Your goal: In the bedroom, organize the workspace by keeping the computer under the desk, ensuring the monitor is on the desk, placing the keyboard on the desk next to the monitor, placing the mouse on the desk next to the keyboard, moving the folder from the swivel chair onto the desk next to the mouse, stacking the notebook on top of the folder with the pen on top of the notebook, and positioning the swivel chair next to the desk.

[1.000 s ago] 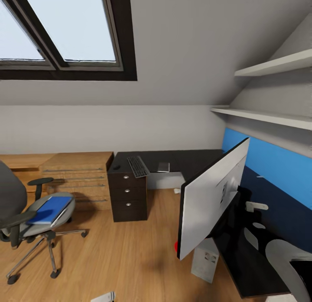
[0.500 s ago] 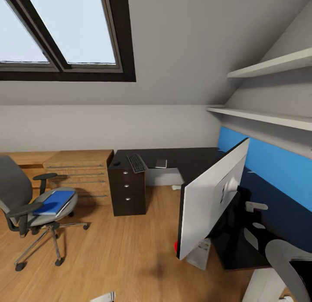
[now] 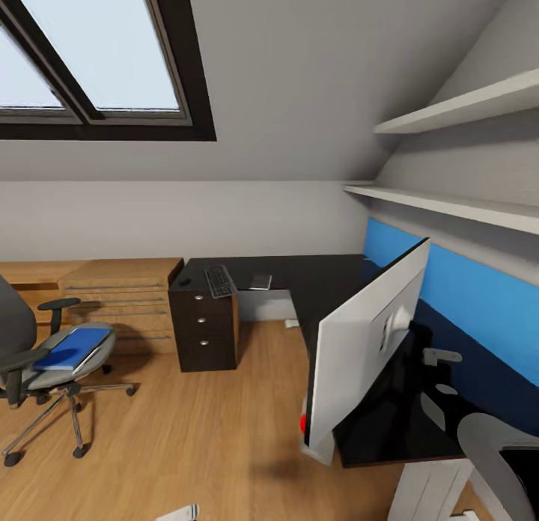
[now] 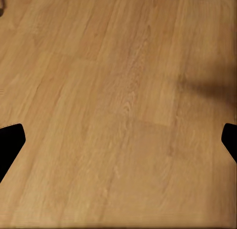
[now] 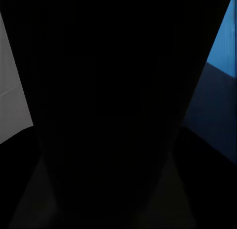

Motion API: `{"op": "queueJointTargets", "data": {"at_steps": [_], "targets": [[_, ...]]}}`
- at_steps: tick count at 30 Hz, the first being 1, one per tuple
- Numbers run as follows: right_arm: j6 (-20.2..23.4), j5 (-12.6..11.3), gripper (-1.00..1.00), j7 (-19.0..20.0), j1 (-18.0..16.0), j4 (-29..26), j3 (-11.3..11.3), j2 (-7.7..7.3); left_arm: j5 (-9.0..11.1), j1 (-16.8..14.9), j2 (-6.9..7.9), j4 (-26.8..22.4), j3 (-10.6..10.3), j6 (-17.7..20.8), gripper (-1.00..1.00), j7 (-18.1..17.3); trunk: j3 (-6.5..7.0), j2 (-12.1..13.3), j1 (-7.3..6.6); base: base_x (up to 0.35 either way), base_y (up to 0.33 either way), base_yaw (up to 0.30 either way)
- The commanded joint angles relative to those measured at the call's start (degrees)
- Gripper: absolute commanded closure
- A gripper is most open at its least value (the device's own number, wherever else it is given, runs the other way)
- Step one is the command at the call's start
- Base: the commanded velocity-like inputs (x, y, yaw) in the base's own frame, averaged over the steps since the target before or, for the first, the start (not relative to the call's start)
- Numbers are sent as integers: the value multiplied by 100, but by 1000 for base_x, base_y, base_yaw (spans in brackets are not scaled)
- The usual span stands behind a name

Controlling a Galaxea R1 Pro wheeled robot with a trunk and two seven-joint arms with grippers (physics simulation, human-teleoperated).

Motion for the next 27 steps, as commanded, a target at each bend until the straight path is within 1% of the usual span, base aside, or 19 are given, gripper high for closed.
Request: {"op": "queueJointTargets", "data": {"at_steps": [1, 8, 15, 20, 23, 27], "targets": [[-22, -60, 100, -18, -5, -3, 115, 1, 59, -6, 5, -1, -37, -40, -100, 37, -7, -5, 0, -51, -327, 76], [-15, -60, 100, -18, -5, -5, 123, 6, 58, -6, 1, -3, -41, -40, -100, 40, -7, -5, 0, -112, -280, 233], [-15, -60, 100, -17, -5, -5, 124, 4, 63, -6, -3, -1, -41, -40, -100, 41, -7, -5, 0, -63, -79, 277], [-15, -60, 100, -17, -5, -5, 124, 4, 57, -6, -4, 0, -47, -40, -100, 52, -9, -5, 0, -186, -189, 272], [-15, -60, 100, -17, -5, -5, 124, 4, 56, -6, -4, -3, -47, -40, -100, 53, -12, -5, 0, -223, -227, 161], [-15, -60, 100, -17, -5, -5, 124, 4, 56, -6, -4, 0, -48, -40, -100, 57, -13, -5, 0, -233, -239, 46]]}}
